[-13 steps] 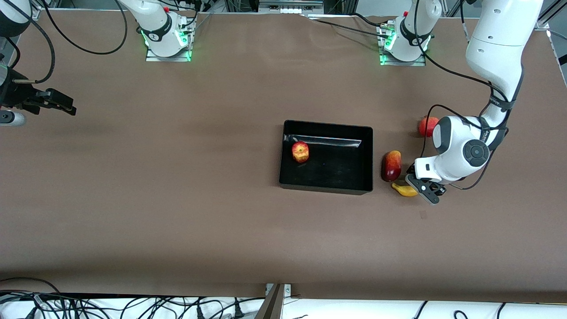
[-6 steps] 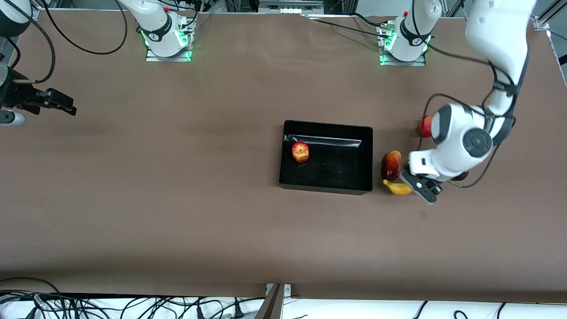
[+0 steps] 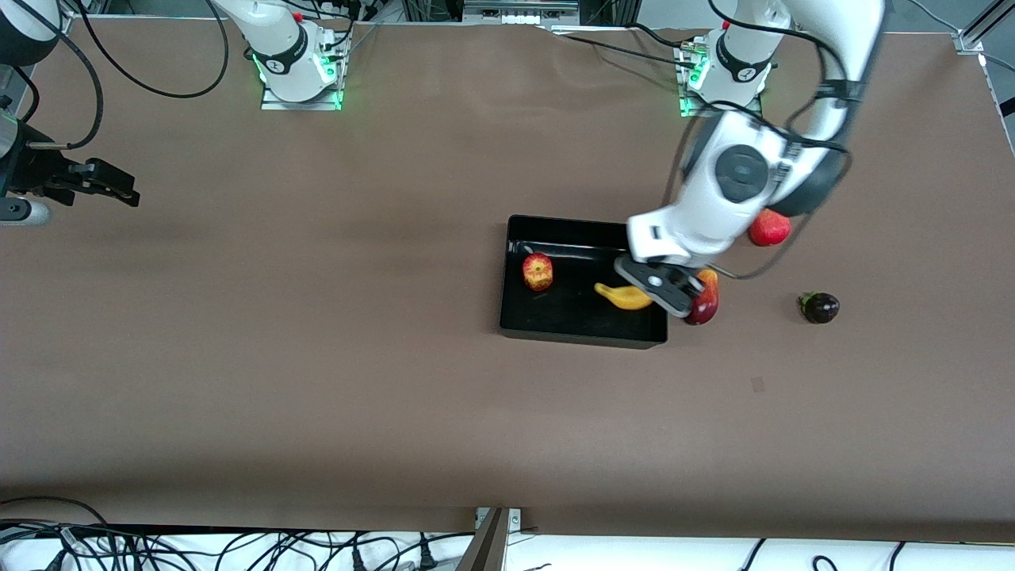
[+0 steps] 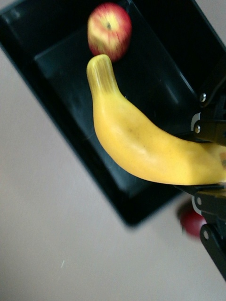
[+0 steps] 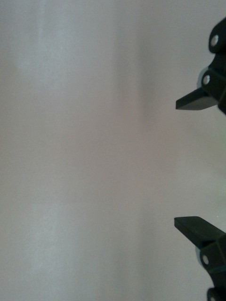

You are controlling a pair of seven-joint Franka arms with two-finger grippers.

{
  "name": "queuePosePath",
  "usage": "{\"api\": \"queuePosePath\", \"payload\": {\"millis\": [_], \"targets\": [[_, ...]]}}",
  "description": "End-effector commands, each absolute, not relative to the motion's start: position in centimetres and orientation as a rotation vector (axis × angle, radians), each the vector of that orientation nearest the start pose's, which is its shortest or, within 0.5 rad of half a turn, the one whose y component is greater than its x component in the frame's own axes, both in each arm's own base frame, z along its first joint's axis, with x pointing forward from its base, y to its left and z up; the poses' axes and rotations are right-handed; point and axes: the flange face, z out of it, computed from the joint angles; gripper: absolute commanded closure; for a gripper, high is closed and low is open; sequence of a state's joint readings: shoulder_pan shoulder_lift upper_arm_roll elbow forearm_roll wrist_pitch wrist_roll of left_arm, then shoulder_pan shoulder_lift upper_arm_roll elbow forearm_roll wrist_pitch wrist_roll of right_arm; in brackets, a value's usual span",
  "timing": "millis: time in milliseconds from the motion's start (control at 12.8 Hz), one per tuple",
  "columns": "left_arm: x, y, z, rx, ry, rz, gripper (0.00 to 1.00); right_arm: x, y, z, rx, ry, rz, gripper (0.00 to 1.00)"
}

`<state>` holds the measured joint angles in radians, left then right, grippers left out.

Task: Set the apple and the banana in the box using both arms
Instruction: 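Carry the banana into the black box and open the left gripper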

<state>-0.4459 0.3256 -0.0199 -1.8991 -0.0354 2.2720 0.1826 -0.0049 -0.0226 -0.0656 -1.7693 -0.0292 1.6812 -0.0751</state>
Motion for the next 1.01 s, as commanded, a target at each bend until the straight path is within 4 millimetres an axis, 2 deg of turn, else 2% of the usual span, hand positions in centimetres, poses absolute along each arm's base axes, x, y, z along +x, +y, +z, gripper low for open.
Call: {"api": "queuePosePath", "payload": {"millis": [0,312,468,546,780,859,937], "targets": [[55.2,-30.4,29.3,-3.031,0.916,-0.019,1.0,54.6,-3.6,55.8,-3.177,-0.031,0.128,0.0],[54.6,-30.6,26.0,-3.013,0.95,-0.014,1.0,54.8,-3.7,55.7,-3.18,-0.029,0.122,0.0],[55.0,-30.0,23.9,-2.969,0.982,-0.033,1.0,55.1,-3.9,55.8,-3.184,-0.023,0.093,0.0],[55.5,-29.4,23.5,-2.926,1.006,-0.061,1.0,55.3,-4.1,55.9,-3.183,-0.015,0.071,0.0],[55.2,-29.2,22.7,-2.91,1.021,-0.055,1.0,55.4,-4.1,55.9,-3.183,-0.02,0.066,0.0],[55.0,-29.1,22.3,-2.909,1.021,-0.043,0.96,55.3,-4.1,56.0,-3.182,-0.03,0.073,0.0],[54.9,-29.1,22.1,-2.913,1.014,-0.035,0.19,55.2,-3.8,56.1,-3.181,-0.024,0.07,0.0]]}}
